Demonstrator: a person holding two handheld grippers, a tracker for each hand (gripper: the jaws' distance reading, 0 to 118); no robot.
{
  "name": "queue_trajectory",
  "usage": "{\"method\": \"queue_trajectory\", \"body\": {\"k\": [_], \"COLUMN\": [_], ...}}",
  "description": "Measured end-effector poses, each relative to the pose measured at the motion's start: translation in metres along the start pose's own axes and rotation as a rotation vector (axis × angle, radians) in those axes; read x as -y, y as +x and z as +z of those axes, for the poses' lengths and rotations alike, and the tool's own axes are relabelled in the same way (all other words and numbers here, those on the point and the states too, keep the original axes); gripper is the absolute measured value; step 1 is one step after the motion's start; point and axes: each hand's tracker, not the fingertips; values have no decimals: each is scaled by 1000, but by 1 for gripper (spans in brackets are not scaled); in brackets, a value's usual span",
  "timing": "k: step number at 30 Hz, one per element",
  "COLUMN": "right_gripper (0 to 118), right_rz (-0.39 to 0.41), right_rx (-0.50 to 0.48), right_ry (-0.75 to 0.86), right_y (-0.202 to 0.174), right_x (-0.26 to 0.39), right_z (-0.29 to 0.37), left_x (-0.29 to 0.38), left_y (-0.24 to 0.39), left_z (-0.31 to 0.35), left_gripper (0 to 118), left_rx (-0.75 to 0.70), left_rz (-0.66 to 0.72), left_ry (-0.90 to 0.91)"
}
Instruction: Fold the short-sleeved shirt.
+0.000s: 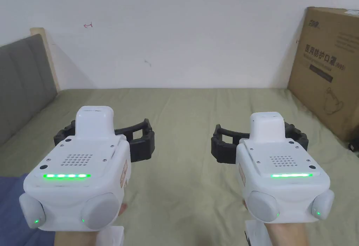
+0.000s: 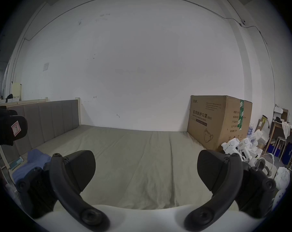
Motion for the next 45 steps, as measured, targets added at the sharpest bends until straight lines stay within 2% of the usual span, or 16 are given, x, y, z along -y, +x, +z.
{"method": "queue_trajectory", "body": {"k": [6, 33, 40, 45], "right_gripper": [118, 118, 118, 118], "right_rz": [-4, 14, -7, -55], "right_rx": [14, -6, -6, -23], "right_ry": [17, -18, -32, -38], "right_y": [-2, -5, -3, 0], "right_x": [-1, 4, 4, 2], "right_z": [2, -2, -2, -1], "left_x": [0, 2, 3, 1], "left_y": [3, -3, -3, -2], "left_z": [0, -2, -1, -3], "left_gripper": [110, 110, 110, 110], "left_rx": [-8, -10, -15, -15], "left_rz": [-25, 20, 18, -10], "left_ry": [10, -24, -16, -14]}}
